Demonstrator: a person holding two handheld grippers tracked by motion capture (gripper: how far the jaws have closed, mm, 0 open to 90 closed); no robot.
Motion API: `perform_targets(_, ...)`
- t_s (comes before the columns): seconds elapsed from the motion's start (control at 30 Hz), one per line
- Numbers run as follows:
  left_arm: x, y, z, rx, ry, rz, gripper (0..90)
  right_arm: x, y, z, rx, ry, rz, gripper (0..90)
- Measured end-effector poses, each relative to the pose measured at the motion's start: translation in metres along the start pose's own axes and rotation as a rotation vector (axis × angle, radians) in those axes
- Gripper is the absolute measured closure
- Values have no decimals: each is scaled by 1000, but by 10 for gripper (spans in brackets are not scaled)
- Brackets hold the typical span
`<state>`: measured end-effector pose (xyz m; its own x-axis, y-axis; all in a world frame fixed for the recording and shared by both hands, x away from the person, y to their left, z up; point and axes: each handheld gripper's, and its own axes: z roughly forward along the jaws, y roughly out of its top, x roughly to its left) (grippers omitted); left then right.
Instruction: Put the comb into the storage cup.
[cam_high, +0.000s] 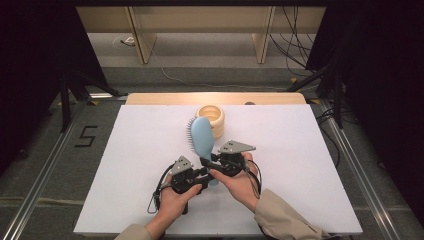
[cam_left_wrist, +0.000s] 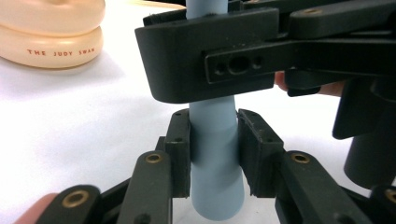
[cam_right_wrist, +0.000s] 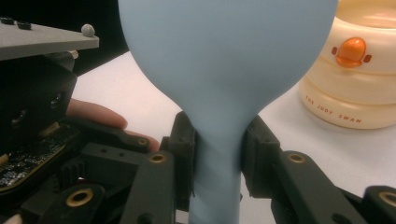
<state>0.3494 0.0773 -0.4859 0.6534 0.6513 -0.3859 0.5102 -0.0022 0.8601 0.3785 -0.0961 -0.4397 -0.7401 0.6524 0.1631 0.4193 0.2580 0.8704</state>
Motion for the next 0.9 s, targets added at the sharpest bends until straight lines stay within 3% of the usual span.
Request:
perform_targets(0.43, 1, 1, -1, 2, -29, -27, 667, 0, 1, 0, -7, -1, -11, 657)
perform_targets(0.53, 2, 0, -1, 1, -59, -60, 667, -1, 2, 0, -9, 3, -12, 638)
perform_targets(0.9, 2, 1, -1, -1, -80, -72, 668, -2, 3, 1, 0, 12, -7, 573)
